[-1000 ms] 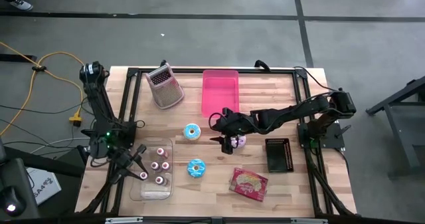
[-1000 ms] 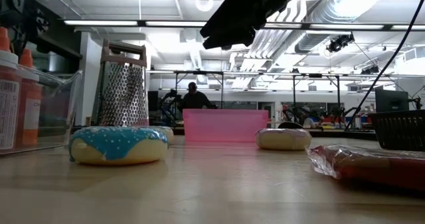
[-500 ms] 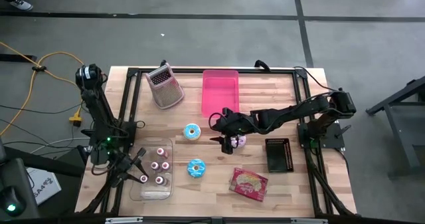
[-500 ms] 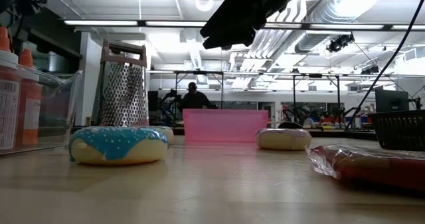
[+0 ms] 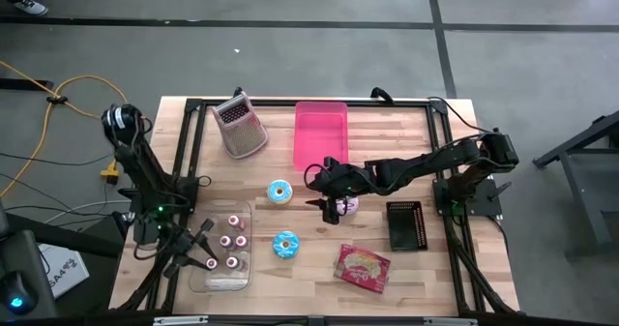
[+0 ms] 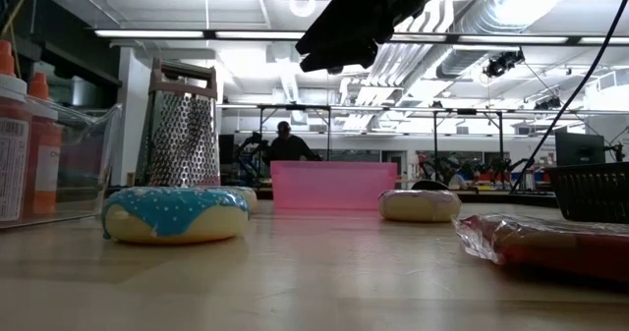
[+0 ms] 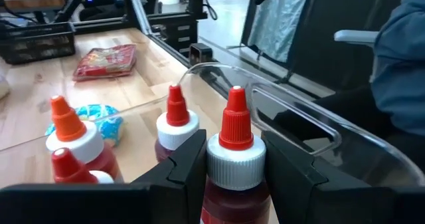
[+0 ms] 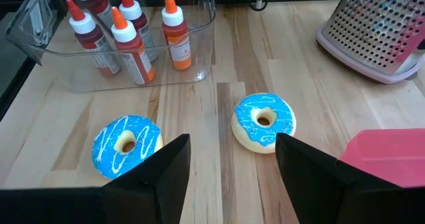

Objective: Pick & Place Food Item
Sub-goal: Put the red large food coloring bottle into the transparent bin

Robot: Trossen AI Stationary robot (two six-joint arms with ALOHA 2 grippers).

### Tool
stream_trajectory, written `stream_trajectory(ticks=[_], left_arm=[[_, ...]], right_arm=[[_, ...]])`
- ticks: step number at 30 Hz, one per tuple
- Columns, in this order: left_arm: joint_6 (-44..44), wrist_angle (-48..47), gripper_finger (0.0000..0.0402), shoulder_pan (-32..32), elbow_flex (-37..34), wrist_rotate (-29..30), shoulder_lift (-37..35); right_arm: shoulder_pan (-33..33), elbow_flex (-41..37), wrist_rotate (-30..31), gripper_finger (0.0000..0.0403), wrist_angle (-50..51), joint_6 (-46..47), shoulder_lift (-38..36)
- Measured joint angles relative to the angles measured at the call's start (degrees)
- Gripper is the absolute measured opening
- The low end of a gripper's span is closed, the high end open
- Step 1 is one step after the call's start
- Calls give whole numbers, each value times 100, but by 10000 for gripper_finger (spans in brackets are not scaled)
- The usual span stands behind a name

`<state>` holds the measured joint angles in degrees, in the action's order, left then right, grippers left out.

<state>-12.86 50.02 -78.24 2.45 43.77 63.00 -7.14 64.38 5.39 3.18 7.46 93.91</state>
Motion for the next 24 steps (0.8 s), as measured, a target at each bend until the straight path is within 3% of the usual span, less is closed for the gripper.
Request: stream_trajectory(ticks=[24], left_arm=[[-63,1543,137,17,1,288,1366]], right_arm=[[2,0,2,208,0,0,0]])
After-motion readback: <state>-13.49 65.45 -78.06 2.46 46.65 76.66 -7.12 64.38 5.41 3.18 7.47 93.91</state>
